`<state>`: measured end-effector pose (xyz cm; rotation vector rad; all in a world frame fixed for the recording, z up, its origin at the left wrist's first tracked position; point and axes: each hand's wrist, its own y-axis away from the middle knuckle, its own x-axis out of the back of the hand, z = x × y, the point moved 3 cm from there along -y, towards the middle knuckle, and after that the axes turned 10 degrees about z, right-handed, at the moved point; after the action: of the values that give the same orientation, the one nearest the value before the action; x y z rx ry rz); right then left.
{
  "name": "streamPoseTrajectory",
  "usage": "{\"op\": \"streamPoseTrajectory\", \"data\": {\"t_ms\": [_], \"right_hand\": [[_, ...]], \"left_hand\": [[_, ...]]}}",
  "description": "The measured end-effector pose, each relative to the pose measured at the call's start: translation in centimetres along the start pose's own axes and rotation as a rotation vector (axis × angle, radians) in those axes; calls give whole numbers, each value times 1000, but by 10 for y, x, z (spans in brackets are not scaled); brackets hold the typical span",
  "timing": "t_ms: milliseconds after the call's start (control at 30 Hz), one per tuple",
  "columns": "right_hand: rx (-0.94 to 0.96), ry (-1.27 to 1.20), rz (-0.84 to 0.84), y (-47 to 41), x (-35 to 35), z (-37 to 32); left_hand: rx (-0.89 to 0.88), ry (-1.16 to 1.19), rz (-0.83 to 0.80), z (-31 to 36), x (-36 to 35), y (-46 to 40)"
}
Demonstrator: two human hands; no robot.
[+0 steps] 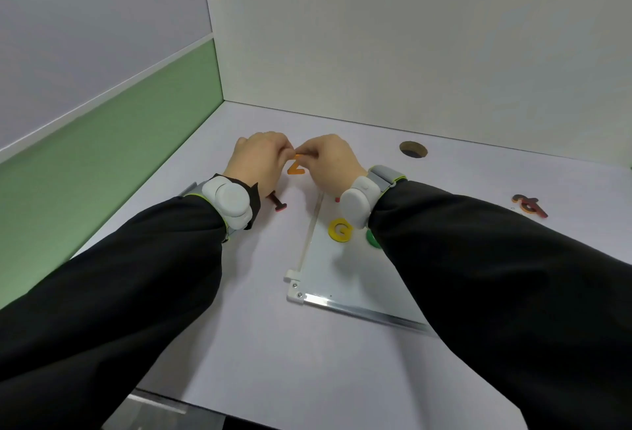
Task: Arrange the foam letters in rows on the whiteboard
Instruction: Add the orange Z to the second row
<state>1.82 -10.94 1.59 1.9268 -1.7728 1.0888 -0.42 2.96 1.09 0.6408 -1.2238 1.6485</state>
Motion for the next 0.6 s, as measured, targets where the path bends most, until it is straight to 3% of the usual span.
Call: {"op": "streamPoseTrajectory", "data": {"t_ms": [133,600], "right_hand": [[23,-20,27,7,24,-3],[-19,-46,122,48,81,11]], "left_hand": [[129,247,-7,13,7,9],[140,414,-16,70,8,64]]}}
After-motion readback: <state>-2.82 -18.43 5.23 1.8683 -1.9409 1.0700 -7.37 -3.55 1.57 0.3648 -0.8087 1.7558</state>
